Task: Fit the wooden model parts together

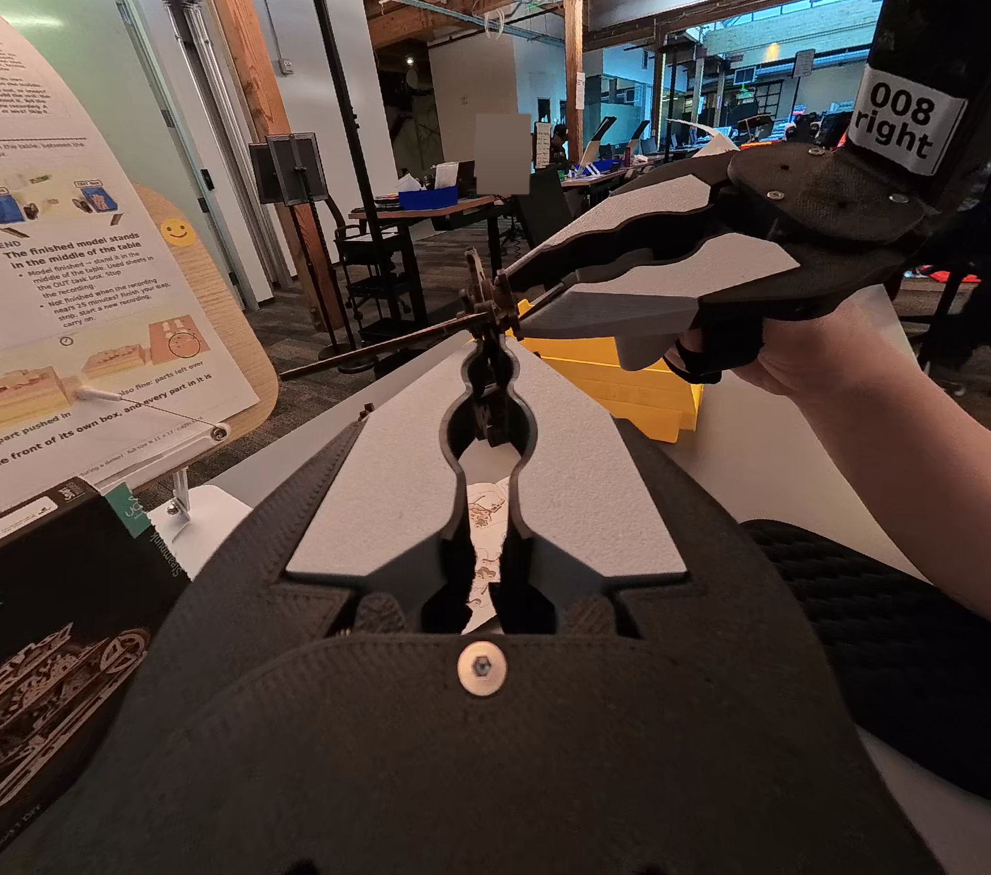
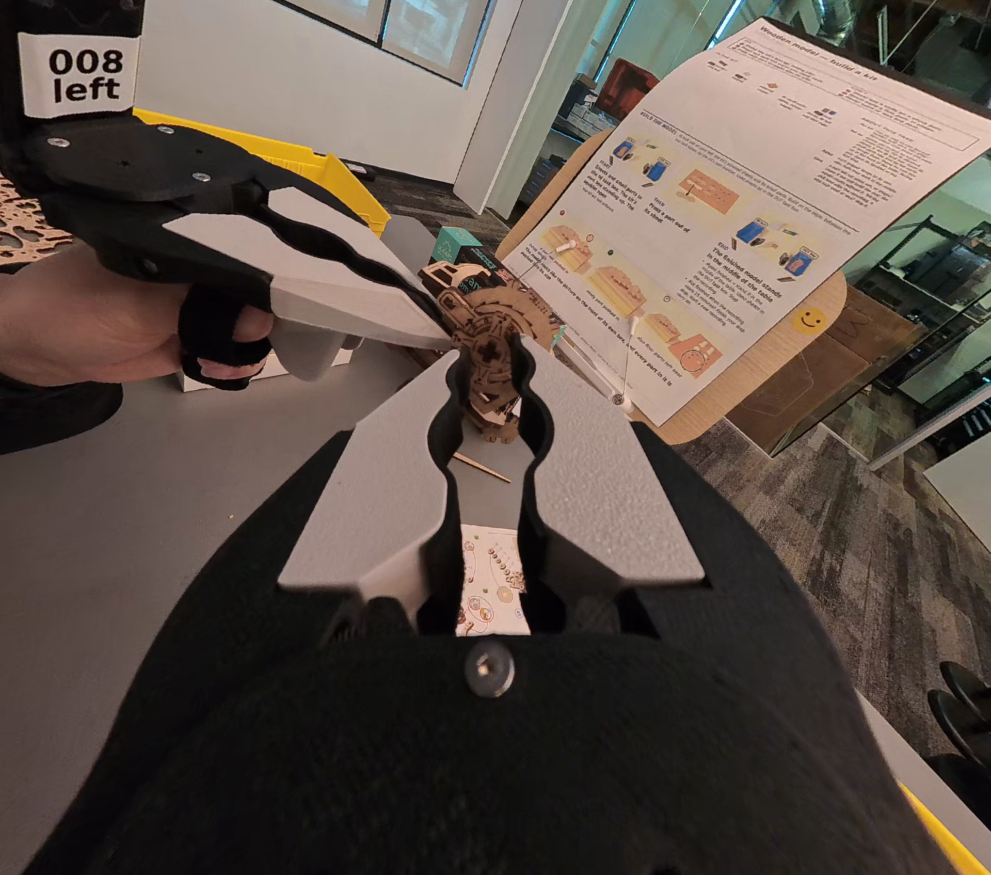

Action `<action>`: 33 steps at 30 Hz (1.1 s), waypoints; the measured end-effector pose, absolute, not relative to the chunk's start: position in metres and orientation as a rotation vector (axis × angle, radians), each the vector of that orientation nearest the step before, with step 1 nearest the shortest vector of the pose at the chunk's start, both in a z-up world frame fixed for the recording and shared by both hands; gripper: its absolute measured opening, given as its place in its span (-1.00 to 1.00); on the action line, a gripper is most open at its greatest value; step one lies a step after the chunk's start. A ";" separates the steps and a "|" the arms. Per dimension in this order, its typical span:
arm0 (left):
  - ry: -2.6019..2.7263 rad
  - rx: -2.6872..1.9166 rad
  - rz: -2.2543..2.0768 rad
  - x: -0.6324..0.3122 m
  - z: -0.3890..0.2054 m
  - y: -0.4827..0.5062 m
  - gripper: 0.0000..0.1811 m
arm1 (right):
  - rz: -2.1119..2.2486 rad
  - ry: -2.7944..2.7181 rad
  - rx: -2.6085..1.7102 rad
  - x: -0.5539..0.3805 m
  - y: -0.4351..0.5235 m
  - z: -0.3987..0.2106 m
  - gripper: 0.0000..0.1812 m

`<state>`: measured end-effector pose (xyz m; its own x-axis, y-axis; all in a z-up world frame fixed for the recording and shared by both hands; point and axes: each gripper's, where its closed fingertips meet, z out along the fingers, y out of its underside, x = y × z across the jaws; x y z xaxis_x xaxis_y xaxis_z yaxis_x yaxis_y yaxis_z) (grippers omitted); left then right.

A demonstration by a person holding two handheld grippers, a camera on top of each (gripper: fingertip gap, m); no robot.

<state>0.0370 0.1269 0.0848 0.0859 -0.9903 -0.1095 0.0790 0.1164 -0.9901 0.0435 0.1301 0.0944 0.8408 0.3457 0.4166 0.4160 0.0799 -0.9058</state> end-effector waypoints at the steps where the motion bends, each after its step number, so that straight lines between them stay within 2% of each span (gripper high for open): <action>1: 1.140 -1.102 -1.105 0.037 0.085 0.127 -0.99 | -0.056 -0.630 -1.523 0.043 0.130 0.094 -0.86; 31: 1.176 -1.045 -1.012 0.044 0.073 0.136 -1.00 | -0.100 -0.716 -1.528 0.051 0.136 0.081 -0.84; 33: 1.173 -1.027 -0.993 0.047 0.067 0.140 -1.00 | -0.003 -0.730 -1.507 0.049 0.130 0.084 -0.83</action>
